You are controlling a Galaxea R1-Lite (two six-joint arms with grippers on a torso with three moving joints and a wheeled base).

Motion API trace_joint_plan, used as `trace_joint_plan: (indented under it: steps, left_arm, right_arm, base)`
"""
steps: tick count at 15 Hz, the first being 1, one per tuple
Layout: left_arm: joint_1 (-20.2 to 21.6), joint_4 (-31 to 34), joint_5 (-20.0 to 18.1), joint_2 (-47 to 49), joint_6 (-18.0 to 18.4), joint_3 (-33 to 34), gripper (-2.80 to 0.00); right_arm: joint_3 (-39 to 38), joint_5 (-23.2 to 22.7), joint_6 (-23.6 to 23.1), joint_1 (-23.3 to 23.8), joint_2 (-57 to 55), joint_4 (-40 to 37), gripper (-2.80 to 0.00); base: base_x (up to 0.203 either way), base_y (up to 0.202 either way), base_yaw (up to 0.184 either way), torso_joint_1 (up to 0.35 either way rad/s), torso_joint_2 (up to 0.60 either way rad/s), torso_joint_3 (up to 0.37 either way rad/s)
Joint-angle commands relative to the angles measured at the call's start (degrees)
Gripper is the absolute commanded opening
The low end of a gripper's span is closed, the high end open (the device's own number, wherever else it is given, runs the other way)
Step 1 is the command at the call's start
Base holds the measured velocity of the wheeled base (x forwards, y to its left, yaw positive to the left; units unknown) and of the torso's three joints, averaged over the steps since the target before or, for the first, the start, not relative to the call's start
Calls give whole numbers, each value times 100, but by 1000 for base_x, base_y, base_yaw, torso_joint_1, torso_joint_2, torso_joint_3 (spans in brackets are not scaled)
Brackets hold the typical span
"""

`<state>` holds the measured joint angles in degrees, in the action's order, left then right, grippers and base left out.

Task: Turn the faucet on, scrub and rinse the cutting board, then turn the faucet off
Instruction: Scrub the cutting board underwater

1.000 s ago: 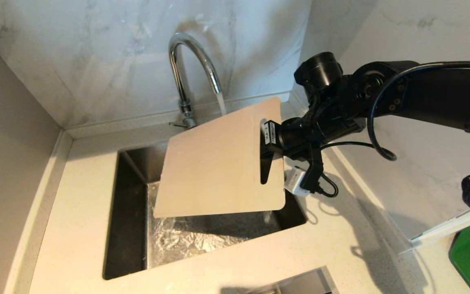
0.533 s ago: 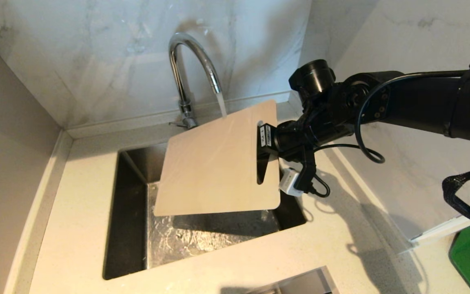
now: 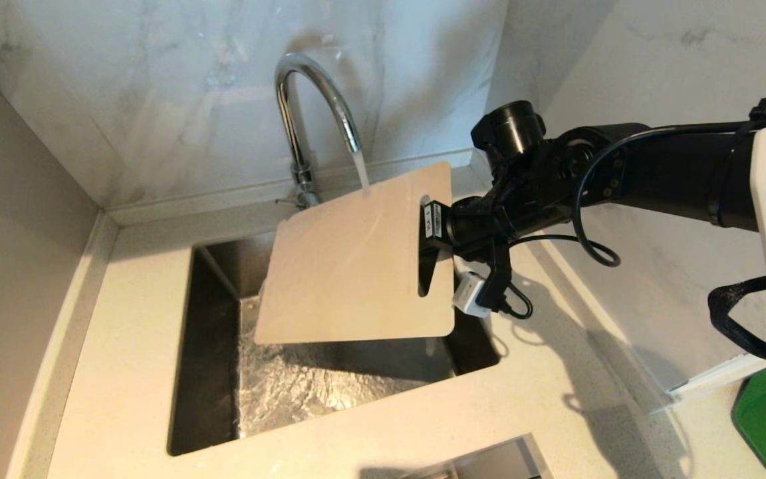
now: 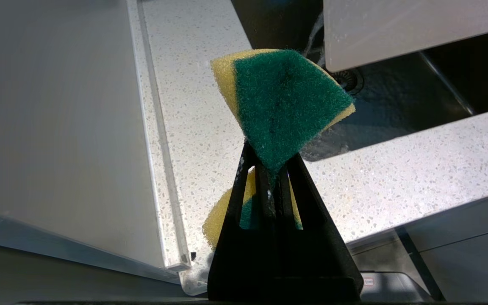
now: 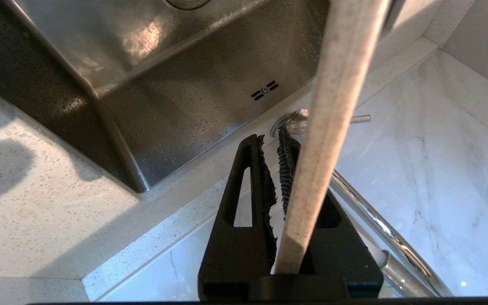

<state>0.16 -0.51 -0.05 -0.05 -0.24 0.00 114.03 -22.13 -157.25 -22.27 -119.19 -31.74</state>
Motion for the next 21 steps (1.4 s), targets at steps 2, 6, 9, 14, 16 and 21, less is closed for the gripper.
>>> trace_joint_plan:
  steps: [2, 6, 9, 14, 16, 21]
  left_arm:
    - [2, -2, -4, -13, -2, 0, -280]
    - [2, -2, -4, -13, -2, 0, -280]
    - [2, -2, -4, -13, -2, 0, -280]
    - [2, -2, -4, -13, -2, 0, -280]
    - [2, 16, -4, -4, 152, -9, -280]
    - [-4, 296, 75, 795, 211, -1207, -280]
  right_arm:
    - [5, -4, -89, 4, -17, -7, -280]
    - [5, -11, -89, 4, -69, 72, -280]
    - [5, -11, -89, -2, -78, 72, -280]
    - [-4, -20, -89, -5, -26, 28, -280]
    - [-4, -20, -89, -5, -17, 28, -280]
    - [-4, -20, -89, -72, 77, -34, -280]
  base:
    - [0, 0, 0, 0, 0, 0]
    - [0, 0, 0, 0, 0, 0]
    - [0, 0, 0, 0, 0, 0]
    - [0, 0, 0, 0, 0, 0]
    - [0, 0, 0, 0, 0, 0]
    - [0, 0, 0, 0, 0, 0]
